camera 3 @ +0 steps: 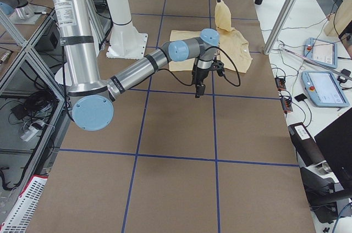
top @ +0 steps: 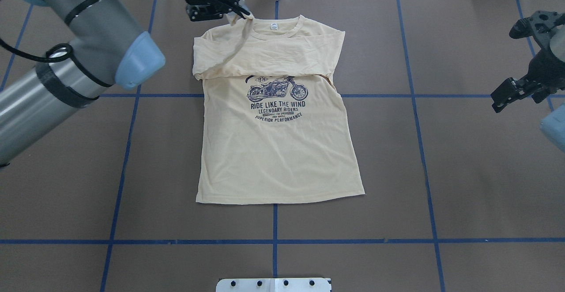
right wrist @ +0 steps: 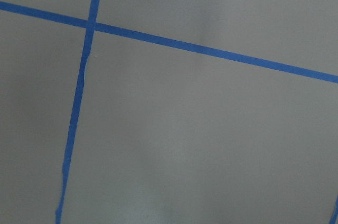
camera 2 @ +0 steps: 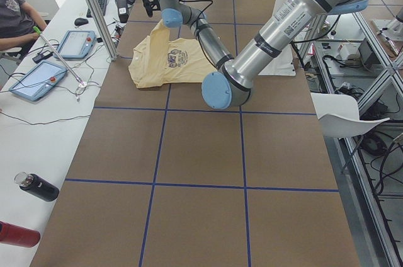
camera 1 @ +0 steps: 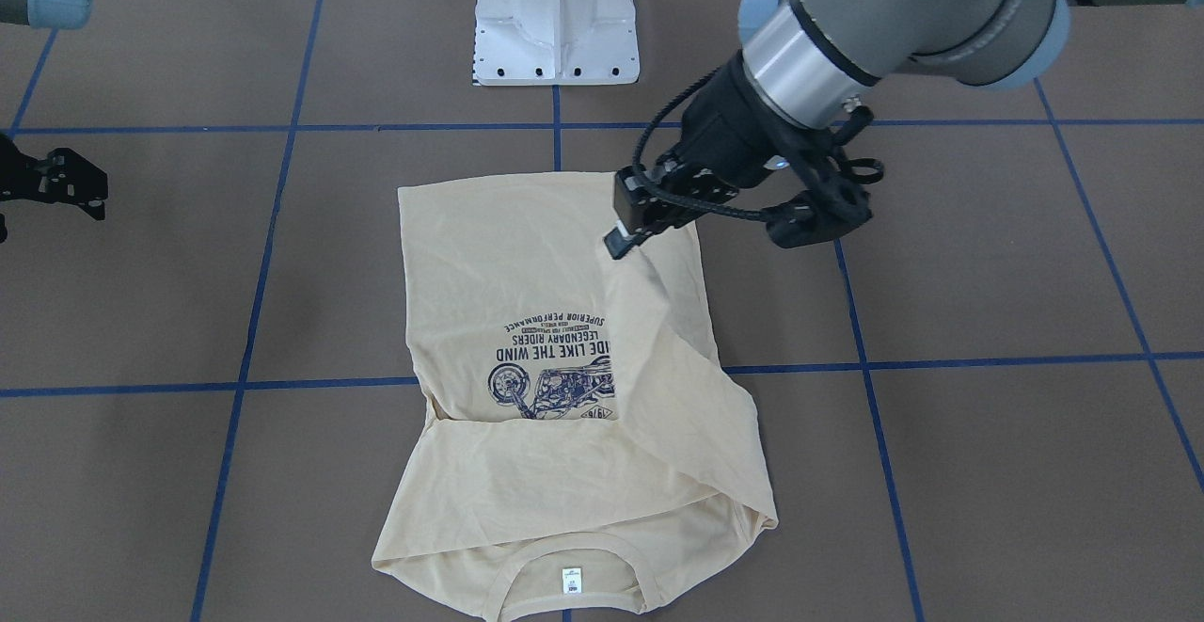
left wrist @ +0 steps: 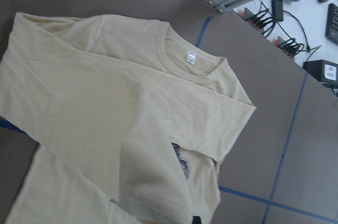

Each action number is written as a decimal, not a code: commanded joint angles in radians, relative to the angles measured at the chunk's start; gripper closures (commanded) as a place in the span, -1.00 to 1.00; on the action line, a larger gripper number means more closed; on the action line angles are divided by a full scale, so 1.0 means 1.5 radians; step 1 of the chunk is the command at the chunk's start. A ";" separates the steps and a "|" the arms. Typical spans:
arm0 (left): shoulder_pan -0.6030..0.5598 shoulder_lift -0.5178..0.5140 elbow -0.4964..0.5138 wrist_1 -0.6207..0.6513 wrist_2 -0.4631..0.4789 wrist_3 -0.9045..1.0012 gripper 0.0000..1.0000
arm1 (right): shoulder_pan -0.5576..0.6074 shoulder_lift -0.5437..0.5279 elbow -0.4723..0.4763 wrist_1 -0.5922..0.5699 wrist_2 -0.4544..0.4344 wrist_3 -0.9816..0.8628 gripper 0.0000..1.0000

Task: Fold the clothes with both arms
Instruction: 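Carry the sleeve with the left gripper across the shirt front and lay it down, then release the sleeve with the left gripper while the right gripper moves to the hem, then lower both grippers to the hem corners nearest the robot and grasp them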

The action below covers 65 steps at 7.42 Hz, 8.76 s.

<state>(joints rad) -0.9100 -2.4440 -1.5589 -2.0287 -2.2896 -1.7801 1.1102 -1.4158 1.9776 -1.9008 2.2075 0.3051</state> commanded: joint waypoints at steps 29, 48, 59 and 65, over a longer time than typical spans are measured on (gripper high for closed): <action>0.211 0.242 -0.226 0.034 0.272 0.076 -0.99 | -0.380 0.096 -0.095 0.364 -0.104 0.491 -0.91; 0.210 0.252 -0.227 0.035 0.275 0.077 -0.99 | -0.412 0.116 -0.105 0.362 -0.099 0.524 1.00; 0.359 0.352 -0.193 0.172 0.344 0.117 -0.49 | -0.368 0.116 -0.066 0.365 -0.082 0.552 1.00; 0.369 0.347 -0.193 0.174 0.343 0.116 -0.05 | -0.366 0.116 -0.066 0.365 -0.082 0.552 1.00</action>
<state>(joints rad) -0.3632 -1.9214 -1.8484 -1.7674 -1.7747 -1.6055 0.5613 -1.2432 1.8791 -1.3530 2.0846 1.1336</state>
